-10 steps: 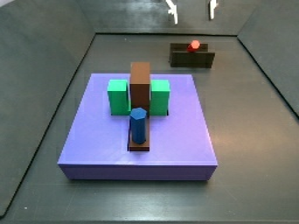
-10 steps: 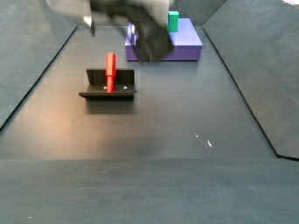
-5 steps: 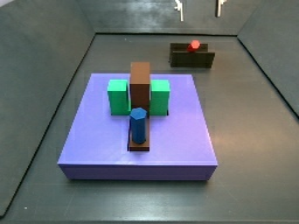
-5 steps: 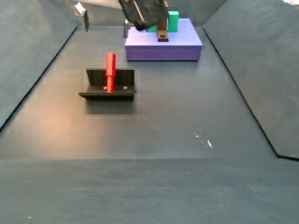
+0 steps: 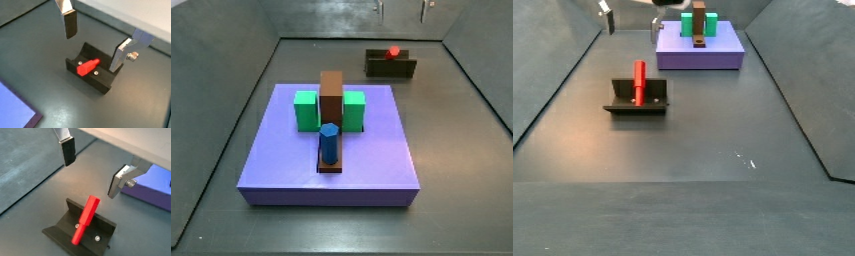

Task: Pick up the red object. Move up. Place the red object on the fixture. Regrasp the red object. Move to above the board. Insert the red object.
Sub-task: Regrasp the red object.

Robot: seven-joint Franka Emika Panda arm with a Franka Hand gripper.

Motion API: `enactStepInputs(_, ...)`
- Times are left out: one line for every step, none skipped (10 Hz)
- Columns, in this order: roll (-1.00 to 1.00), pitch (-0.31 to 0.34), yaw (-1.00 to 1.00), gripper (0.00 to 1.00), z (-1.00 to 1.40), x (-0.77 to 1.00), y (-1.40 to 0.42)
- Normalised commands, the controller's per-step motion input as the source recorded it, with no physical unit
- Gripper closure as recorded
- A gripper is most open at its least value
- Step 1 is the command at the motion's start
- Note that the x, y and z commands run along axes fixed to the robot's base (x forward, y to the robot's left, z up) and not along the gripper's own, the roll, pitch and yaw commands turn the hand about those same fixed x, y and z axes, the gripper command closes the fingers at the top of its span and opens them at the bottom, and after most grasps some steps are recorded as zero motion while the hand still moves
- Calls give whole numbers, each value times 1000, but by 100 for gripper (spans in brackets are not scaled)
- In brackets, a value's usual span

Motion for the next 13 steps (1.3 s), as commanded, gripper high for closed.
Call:
enactStepInputs(1000,-89,140,0,-120,-26,-254)
enactStepInputs(1000,-120,334,0,0,0,-143)
enactStepInputs(1000,-37,503,0,0,0,0)
enactStepInputs(1000,-43,509,0,0,20,0)
enactStepInputs(1000,-40,514,0,0,97,0)
enactStepInputs(1000,-166,623,0,-131,14,0)
enactStepInputs(943,-203,637,0,-157,23,0)
enactStepInputs(1000,-194,589,0,-89,80,0)
enactStepInputs(1000,-169,497,0,-163,140,-103)
enactStepInputs(960,-26,211,0,-277,277,-277)
enactStepInputs(903,51,0,0,-391,420,-346)
enactStepInputs(663,69,0,0,-571,294,-237)
enactStepInputs(254,0,0,0,-549,34,-26)
